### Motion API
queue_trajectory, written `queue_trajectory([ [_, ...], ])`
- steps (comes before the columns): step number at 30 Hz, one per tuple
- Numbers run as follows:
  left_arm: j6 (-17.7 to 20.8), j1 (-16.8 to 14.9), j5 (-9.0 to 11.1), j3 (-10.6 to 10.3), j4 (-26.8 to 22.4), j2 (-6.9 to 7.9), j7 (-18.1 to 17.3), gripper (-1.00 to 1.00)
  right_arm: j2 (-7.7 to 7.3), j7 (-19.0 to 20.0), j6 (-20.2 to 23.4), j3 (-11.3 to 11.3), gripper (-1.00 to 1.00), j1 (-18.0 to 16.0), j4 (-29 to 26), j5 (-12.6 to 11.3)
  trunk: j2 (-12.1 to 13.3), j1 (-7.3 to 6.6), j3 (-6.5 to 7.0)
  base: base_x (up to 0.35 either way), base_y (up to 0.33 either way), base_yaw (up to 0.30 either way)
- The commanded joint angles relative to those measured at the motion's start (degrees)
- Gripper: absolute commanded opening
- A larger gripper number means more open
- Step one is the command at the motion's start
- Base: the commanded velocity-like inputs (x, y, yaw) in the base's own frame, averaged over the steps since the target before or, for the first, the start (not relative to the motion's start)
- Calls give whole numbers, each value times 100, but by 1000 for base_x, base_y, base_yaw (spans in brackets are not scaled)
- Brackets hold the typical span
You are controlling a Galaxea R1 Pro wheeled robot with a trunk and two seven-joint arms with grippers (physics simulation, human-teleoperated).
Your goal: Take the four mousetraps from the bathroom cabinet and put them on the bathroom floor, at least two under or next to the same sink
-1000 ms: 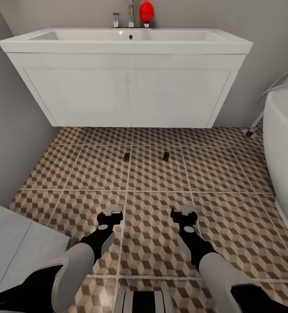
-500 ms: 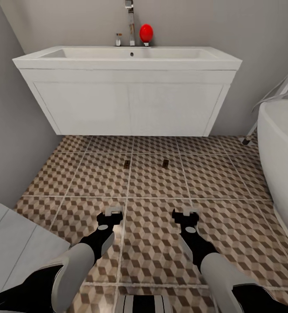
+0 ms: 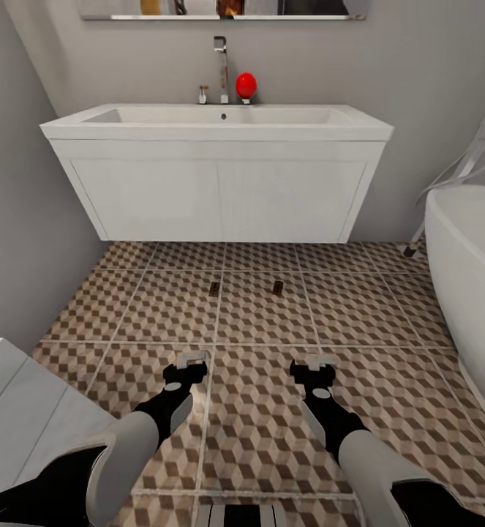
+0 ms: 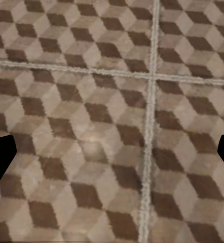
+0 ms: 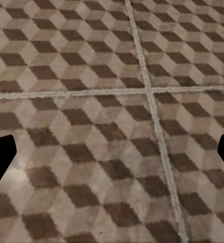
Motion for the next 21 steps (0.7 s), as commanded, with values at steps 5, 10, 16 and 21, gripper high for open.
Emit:
queue_trajectory([
  [5, -135, -4, 85, 46, 140, 7, 23, 100, -6, -33, -25, 23, 100, 4, 286, 20, 5, -14, 107, 0, 0, 0],
  [10, -221, -4, 137, 46, 247, 9, 33, 100, -9, -26, -48, 22, 100, 6, 536, 25, 12, -27, 218, 0, 0, 0],
  [16, -267, -4, 165, 46, 398, 11, 44, 100, -37, -21, -69, 23, 100, 7, 907, 32, 20, -42, 351, 0, 0, 0],
  [21, -276, -4, 175, 46, 470, 16, 47, 100, -56, -20, -72, 23, 100, 7, 1106, 32, 27, -55, 462, 0, 0, 0],
])
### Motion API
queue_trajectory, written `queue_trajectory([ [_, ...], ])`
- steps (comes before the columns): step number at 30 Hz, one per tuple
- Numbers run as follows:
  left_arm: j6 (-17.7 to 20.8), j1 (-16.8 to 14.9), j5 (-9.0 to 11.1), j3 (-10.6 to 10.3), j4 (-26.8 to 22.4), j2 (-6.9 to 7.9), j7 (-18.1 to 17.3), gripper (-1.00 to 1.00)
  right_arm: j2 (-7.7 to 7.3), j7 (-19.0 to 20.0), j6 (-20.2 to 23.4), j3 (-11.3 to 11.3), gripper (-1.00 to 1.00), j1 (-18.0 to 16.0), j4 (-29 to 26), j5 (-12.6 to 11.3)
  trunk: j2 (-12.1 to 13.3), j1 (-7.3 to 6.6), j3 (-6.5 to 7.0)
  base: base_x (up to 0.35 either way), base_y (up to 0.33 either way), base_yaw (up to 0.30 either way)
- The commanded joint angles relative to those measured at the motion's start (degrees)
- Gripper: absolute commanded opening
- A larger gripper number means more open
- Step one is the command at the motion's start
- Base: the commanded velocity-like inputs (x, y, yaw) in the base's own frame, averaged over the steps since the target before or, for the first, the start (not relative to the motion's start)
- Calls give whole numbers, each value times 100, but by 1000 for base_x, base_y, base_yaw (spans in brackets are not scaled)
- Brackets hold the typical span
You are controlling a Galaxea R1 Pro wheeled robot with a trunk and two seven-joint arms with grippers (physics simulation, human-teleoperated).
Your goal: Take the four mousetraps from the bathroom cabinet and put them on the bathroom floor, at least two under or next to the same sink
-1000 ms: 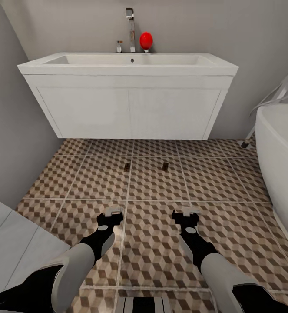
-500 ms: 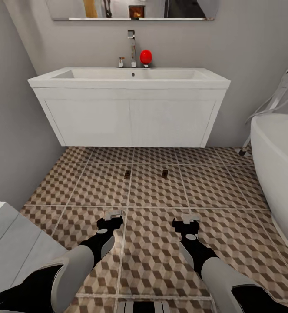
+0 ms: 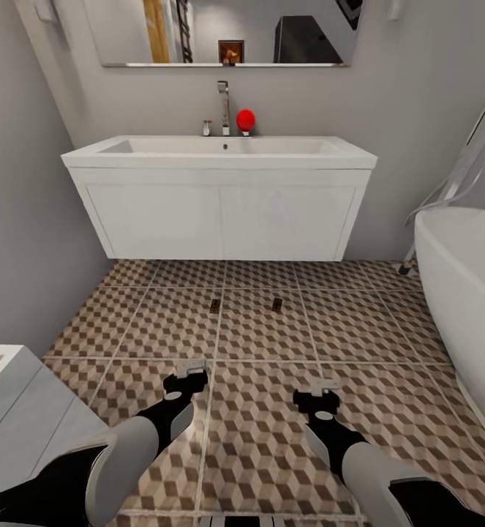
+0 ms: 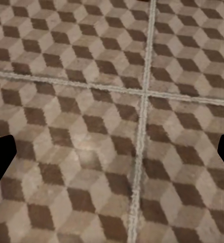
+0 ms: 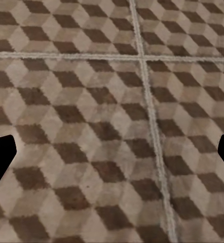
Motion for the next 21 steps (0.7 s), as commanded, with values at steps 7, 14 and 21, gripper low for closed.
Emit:
queue_trajectory([
  [7, -28, 1, -54, 45, 57, -5, 21, 100, -53, -54, -7, 22, 100, -4, 204, -2, 8, -19, 151, 0, 0, 0],
  [14, -31, 4, -53, 41, 71, -6, 21, 100, -64, -74, -13, 22, 100, -4, 237, -1, 17, -37, 306, 0, 0, 0],
  [21, -32, 5, -53, 38, 82, -7, 24, 100, -67, -86, -16, 22, 100, -4, 245, 6, 27, -55, 462, 0, 0, 0],
])
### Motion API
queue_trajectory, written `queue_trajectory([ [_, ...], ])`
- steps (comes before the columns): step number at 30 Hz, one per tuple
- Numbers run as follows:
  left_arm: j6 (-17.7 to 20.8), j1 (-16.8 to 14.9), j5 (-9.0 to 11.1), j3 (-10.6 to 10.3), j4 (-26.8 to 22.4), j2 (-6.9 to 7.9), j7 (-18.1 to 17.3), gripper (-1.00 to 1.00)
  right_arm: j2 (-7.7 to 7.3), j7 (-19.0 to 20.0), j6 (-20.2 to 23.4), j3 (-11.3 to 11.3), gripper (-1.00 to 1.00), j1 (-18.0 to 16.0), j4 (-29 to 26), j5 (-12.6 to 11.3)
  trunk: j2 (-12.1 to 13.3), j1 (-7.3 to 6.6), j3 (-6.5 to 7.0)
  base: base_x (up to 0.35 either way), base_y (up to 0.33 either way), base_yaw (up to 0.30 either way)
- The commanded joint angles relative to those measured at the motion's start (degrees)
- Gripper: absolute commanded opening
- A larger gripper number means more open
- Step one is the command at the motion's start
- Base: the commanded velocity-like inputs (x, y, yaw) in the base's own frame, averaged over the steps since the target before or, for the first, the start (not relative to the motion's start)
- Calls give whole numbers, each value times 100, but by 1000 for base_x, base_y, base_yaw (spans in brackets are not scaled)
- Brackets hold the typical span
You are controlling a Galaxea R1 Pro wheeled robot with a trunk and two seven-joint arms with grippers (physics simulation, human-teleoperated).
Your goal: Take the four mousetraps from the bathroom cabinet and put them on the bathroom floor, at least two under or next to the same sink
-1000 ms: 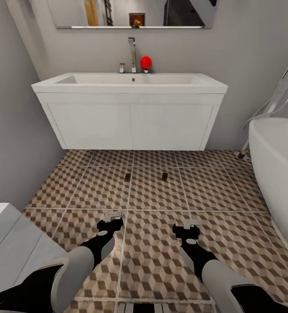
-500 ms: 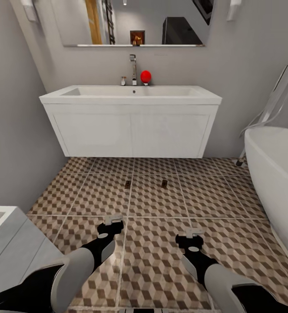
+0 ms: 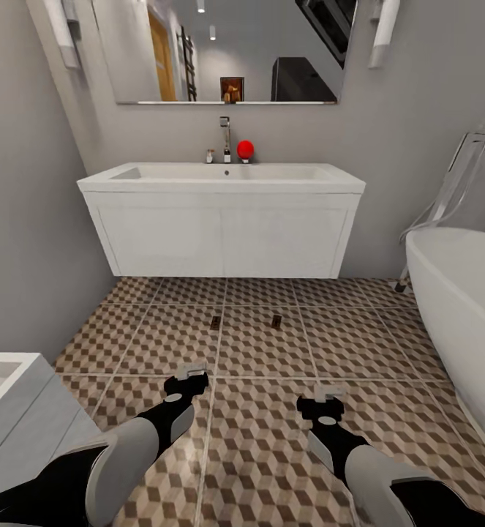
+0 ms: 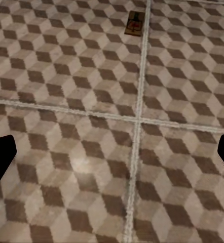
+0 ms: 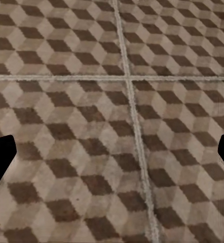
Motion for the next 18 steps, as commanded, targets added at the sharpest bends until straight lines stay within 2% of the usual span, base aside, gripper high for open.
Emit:
queue_trajectory([
  [1, -17, -4, -60, 45, 9, -1, 24, 100, 1, -30, -7, 19, 100, -4, 7, 13, 0, -3, 18, 0, 0, 0],
  [18, -13, -3, -60, 45, 28, -2, 24, 100, 0, -34, 15, 19, 100, -4, 9, 9, 23, -47, 395, 0, 0, 0],
])
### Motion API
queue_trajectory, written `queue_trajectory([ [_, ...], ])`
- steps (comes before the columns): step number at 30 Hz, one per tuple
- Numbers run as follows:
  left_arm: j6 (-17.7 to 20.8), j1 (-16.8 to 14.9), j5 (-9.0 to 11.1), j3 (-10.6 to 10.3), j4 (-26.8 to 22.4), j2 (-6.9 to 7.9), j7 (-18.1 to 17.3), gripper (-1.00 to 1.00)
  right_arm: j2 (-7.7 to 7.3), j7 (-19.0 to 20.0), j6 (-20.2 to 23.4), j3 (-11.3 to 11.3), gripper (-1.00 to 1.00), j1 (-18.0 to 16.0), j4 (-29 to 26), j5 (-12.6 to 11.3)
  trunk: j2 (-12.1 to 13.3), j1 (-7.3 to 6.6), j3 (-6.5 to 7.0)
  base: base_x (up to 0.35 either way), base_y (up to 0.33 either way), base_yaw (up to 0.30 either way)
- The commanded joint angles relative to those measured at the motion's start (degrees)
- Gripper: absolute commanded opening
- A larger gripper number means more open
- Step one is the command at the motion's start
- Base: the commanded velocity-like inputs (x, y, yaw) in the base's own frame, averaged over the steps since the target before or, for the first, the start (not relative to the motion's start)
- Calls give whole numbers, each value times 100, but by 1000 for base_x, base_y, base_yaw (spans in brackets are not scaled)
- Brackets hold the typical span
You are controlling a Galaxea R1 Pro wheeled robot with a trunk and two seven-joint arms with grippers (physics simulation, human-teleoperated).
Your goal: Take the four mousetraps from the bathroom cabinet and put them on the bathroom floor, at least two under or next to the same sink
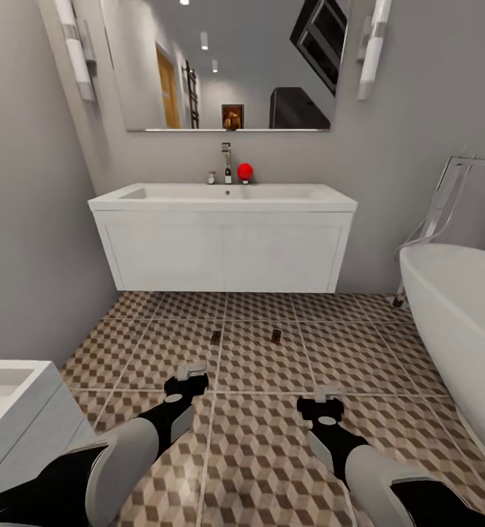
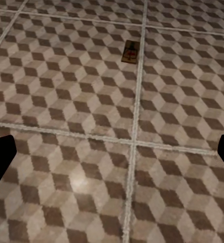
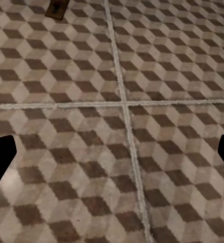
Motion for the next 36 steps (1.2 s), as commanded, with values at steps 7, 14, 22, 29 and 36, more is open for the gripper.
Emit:
queue_trajectory([
  [7, -14, 7, -64, 46, 23, -1, 28, 100, 4, -35, -9, 19, 100, -4, 44, 4, 8, -19, 150, 0, 0, 0],
  [14, 17, 25, -61, 46, 36, -1, 28, 100, 2, -31, -16, 19, 100, -4, 289, 7, 17, -37, 306, 0, 0, 0],
  [22, 48, 30, -60, 51, 40, 14, 36, 100, -11, -30, -10, 18, 100, -4, 401, 6, 28, -58, 483, 0, 0, 0],
  [29, 68, 31, -60, 52, 40, 35, 38, 100, -107, -27, 12, 19, 100, -4, 438, 2, 37, -76, 638, 0, 0, 0],
  [36, 76, 33, -60, 52, 40, 41, 38, 100, -171, -30, 25, 19, 100, 14, 592, -5, 47, -94, 793, 0, 0, 0],
])
